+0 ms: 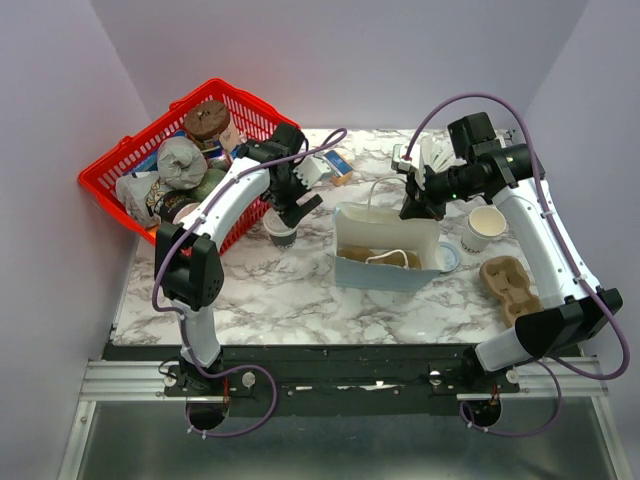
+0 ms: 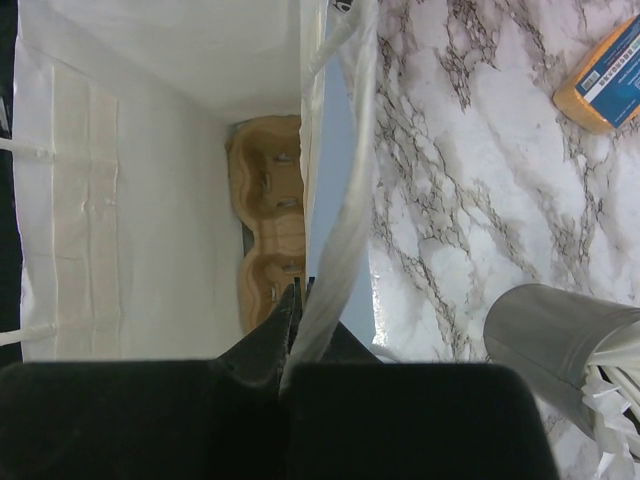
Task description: Pack the takeout coffee
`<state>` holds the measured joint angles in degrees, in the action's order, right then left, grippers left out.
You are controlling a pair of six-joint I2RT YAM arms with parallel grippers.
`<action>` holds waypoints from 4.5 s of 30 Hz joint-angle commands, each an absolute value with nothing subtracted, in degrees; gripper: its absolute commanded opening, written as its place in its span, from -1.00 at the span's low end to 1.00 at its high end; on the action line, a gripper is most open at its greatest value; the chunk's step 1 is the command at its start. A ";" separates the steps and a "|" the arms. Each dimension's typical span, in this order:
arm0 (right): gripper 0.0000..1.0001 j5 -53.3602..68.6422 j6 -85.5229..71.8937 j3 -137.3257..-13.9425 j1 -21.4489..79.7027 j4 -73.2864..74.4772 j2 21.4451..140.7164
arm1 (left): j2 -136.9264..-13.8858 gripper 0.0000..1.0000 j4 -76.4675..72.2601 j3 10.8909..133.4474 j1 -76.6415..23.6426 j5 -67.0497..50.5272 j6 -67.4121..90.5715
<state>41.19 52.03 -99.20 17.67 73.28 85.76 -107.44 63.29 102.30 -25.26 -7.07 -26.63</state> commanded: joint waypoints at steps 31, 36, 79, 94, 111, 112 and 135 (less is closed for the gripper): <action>-0.99 41.92 51.33 -99.67 17.84 73.74 86.66 | -113.82 0.97 67.32 106.43 -23.73 -6.94 -24.26; -0.99 42.10 51.33 -99.49 17.84 73.65 86.75 | -113.99 0.97 67.85 106.44 -23.73 -7.47 -23.91; -0.99 41.31 50.45 -99.49 17.75 73.21 85.87 | -111.98 0.80 68.99 109.86 -23.91 -6.67 -22.32; -0.99 40.96 50.01 -100.37 17.84 73.04 86.31 | -110.56 0.93 68.73 108.01 -23.73 -4.83 -19.60; -0.99 40.34 50.10 -99.05 17.84 73.13 85.34 | -113.82 0.96 66.27 107.40 -22.59 -5.10 -20.13; -0.99 40.34 50.10 -99.14 17.84 73.13 85.52 | -113.99 0.96 66.27 107.40 -22.59 -5.10 -20.13; -0.99 40.52 50.19 -99.14 17.84 73.04 85.87 | -116.72 0.80 68.99 108.11 -22.32 -9.05 -20.39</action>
